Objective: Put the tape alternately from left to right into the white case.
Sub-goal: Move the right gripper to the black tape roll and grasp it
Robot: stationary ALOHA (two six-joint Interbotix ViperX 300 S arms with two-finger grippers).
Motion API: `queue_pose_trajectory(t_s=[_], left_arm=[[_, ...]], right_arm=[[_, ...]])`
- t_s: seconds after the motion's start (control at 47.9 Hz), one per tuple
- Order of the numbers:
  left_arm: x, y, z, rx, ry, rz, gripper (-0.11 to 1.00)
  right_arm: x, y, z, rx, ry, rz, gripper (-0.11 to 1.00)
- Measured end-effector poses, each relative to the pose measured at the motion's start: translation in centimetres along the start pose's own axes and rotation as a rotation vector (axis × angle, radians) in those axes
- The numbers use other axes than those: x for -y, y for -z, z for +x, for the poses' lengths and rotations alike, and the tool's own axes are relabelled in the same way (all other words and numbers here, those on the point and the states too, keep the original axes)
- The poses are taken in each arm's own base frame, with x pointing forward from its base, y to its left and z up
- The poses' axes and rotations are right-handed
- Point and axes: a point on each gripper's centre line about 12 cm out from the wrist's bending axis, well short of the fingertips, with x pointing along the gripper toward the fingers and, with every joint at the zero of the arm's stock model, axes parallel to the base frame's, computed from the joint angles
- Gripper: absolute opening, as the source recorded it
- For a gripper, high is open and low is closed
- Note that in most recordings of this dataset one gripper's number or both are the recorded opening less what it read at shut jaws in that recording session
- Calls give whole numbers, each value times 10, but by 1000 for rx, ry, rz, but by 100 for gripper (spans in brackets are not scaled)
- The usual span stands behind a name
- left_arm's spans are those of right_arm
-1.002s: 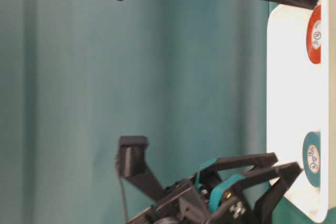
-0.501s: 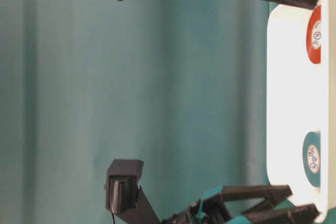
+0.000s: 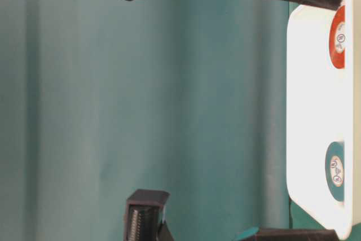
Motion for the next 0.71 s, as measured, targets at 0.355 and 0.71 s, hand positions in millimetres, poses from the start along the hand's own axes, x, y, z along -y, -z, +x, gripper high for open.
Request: queue_pose_trajectory(t_s=[0.355, 0.71], left_arm=[[1, 5, 4, 38, 4, 0, 84], [1, 5, 4, 49, 5, 2, 84]], right_arm=[[0, 0, 0, -1, 1, 0, 68], [0, 1, 0, -2, 0, 0, 68]])
